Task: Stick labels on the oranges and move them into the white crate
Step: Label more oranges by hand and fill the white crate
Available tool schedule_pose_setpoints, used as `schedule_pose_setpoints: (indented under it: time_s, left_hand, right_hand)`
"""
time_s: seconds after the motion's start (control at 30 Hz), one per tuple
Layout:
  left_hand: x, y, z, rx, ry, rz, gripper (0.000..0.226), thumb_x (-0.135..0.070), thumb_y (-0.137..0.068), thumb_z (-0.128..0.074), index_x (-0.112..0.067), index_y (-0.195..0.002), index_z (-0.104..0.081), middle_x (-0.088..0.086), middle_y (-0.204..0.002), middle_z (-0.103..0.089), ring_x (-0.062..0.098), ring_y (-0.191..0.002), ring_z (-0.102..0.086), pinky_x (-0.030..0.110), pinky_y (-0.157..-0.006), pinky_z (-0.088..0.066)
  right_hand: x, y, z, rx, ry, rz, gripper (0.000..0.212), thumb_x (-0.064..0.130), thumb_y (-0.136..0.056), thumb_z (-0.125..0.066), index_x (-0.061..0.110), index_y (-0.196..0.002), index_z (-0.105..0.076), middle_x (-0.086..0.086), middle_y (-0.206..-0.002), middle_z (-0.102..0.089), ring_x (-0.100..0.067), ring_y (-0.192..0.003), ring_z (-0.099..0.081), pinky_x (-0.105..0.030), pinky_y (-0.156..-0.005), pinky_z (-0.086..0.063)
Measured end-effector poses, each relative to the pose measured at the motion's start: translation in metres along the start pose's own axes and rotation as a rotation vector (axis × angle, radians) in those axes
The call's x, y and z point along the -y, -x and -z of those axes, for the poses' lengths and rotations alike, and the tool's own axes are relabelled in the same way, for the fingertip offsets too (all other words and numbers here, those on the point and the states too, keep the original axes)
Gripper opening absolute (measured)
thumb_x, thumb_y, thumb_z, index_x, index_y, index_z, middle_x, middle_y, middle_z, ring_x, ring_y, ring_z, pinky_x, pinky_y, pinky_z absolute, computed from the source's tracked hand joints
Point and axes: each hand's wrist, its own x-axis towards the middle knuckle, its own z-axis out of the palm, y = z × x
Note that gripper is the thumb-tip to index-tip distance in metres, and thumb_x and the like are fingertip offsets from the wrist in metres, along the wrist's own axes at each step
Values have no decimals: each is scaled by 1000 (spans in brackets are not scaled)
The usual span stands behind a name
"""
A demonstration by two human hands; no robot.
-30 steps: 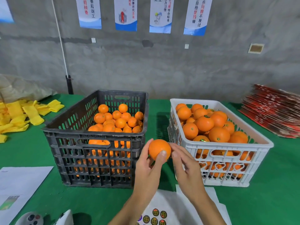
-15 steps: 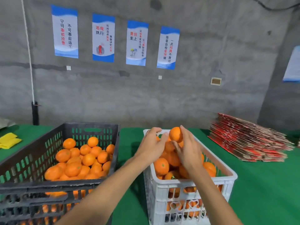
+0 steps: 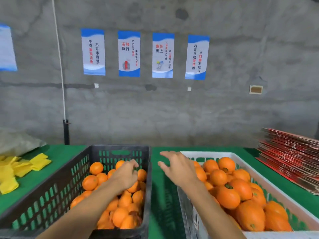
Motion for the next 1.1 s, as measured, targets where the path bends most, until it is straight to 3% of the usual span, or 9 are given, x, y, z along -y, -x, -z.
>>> schedule_pose_setpoints:
  time_s: [0.17, 0.3, 0.4, 0.53, 0.6, 0.7, 0.8, 0.93, 1.1]
  left_hand:
    - [36, -19, 21, 179, -131, 85, 47, -39, -91, -67, -19, -132, -55, 10, -129, -61, 30, -117, -60, 40, -98, -50]
    - [79, -6, 38, 529, -313, 364, 76, -59, -81, -75, -17, -141, -53, 9, -144, -53, 37, -124, -56, 48, -98, -52]
    - [95, -1, 38, 580, -305, 480, 93, -56, -80, -79, -19, -154, -35, 14, -157, -37, 43, -128, -53, 53, -99, -52]
    - [98, 2, 16, 537, -365, 450, 96, -34, -90, -77, -17, -161, -15, 19, -168, 8, 43, -141, -41, 51, -106, -48]
    - [98, 3, 11, 561, -419, 386, 83, -23, -93, -73, -18, -158, -22, 20, -167, 2, 38, -140, -45, 46, -105, -49]
    - [98, 5, 16, 568, -357, 313, 59, -11, -89, -73, -16, -139, -43, 19, -149, -39, 33, -113, -62, 41, -90, -56]
    - [82, 4, 42, 317, -108, 174, 52, -12, -83, -77, -19, -128, -52, 17, -126, -59, 37, -107, -65, 47, -88, -57]
    - [28, 27, 78, -176, 163, -170, 70, -17, -75, -84, -16, -138, -55, 8, -131, -56, 24, -122, -55, 36, -104, -45]
    - [-46, 118, 83, -394, 306, -465, 71, -25, -70, -76, -21, -138, -55, -4, -128, -52, 14, -119, -55, 34, -95, -53]
  right_hand:
    - [61, -44, -52, 82, -138, 64, 48, 55, -95, -59, 42, -141, -55, 14, -137, -63, -17, -130, -55, -35, -98, -49]
    - [89, -69, -88, 245, -158, 116, 50, 57, -92, -63, 42, -139, -56, 14, -132, -66, -19, -126, -59, -39, -96, -51]
    - [92, -78, -101, 380, -209, 141, 48, 57, -91, -66, 38, -135, -61, 12, -124, -69, -20, -118, -62, -41, -94, -53]
    - [93, -72, -105, 429, -149, 186, 42, 56, -94, -61, 35, -130, -64, 11, -117, -71, -19, -110, -64, -43, -89, -55]
    - [94, -68, -104, 411, -137, 193, 39, 54, -95, -61, 33, -127, -66, 8, -116, -71, -21, -109, -65, -45, -90, -56]
    - [96, -62, -98, 382, -135, 192, 36, 49, -96, -60, 29, -125, -67, 2, -117, -71, -25, -110, -65, -46, -92, -56]
    - [96, -50, -87, 216, -306, 159, 38, 46, -98, -60, 29, -132, -65, 4, -134, -66, -21, -125, -59, -45, -101, -51]
    - [88, -23, -51, -55, -621, 97, 48, 44, -100, -61, 22, -143, -57, 5, -143, -57, -14, -132, -53, -39, -110, -44]
    - [87, 44, 18, -176, -919, 68, 57, 39, -93, -73, 24, -145, -55, 9, -140, -59, -6, -127, -57, -39, -106, -50]
